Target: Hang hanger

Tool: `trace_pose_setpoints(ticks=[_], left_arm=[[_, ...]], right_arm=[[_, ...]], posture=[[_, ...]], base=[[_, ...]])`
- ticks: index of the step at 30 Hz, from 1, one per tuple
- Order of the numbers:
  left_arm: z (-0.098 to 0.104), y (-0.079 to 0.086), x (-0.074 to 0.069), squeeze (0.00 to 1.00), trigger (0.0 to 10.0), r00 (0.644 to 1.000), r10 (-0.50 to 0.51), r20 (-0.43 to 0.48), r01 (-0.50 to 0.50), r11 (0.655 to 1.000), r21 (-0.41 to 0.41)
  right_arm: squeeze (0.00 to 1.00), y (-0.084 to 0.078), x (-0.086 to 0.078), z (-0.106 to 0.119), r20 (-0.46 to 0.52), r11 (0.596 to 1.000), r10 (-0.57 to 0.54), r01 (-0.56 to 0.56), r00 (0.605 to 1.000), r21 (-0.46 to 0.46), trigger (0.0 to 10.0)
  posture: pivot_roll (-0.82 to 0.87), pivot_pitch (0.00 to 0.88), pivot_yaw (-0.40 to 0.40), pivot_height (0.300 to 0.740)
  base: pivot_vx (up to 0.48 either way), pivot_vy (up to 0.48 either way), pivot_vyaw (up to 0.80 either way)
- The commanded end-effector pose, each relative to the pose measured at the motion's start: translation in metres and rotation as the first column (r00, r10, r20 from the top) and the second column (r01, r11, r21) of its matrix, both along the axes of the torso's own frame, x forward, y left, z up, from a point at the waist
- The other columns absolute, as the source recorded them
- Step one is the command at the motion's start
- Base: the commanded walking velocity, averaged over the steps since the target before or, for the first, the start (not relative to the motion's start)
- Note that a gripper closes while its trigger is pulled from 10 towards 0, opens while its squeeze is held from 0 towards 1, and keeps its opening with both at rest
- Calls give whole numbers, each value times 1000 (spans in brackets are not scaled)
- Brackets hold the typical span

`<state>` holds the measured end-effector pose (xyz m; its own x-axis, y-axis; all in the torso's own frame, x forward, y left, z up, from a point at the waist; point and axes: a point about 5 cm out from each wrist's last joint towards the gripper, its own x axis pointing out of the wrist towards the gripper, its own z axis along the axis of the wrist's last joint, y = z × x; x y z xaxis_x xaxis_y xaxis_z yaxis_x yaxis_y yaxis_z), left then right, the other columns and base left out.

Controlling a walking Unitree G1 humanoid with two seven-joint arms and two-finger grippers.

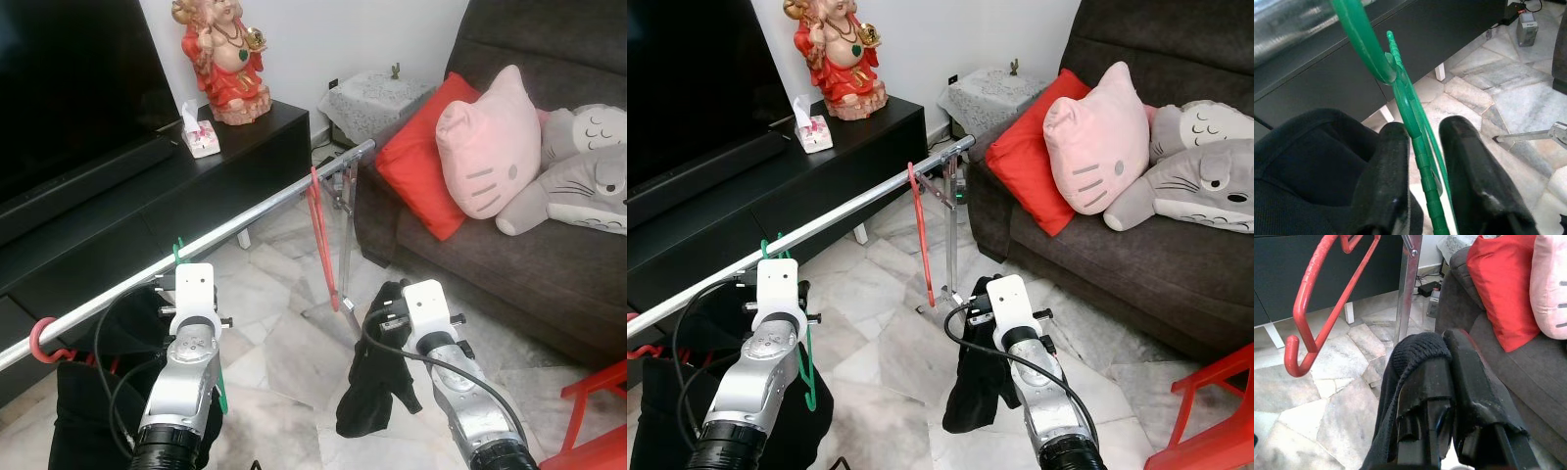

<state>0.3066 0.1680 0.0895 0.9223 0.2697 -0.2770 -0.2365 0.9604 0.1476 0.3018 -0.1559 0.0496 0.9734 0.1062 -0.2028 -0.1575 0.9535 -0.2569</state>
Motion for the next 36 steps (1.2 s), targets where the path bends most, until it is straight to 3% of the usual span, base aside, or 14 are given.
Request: trace_pose_setpoints(ticks=[1,17,25,34,35,36], left_arm=[[1,4,0,0,0,1000,5,5,-5,999,47],[1,5,-4,0,0,1000,7,20,-9,998,62],[12,10,-13,0,0,991,14,131,-22,998,54],[11,11,-23,0,0,988,-6,155,-3,998,59],[6,13,-38,0,4667,985,-48,165,39,998,57],[5,13,-42,0,4667,984,-61,167,52,997,56]], right_arm=[[0,6,4,9,36,1000,17,-18,999,8,10000],[0,8,3,8,35,1000,21,-21,999,13,10000],[0,8,2,8,36,1000,21,-22,999,18,10000],[0,8,2,8,35,1000,22,-23,999,19,10000],[0,8,1,7,34,1000,24,-24,999,17,10000],[0,7,1,7,34,1000,24,-25,999,17,10000]], posture=[[-163,0,106,740],[-161,0,107,740],[-160,0,108,740],[-159,0,107,740],[-159,0,104,740],[-159,0,104,740]], base=[[0,0,0],[0,0,0],[0,0,0],[0,0,0],[0,0,0],[0,0,0]])
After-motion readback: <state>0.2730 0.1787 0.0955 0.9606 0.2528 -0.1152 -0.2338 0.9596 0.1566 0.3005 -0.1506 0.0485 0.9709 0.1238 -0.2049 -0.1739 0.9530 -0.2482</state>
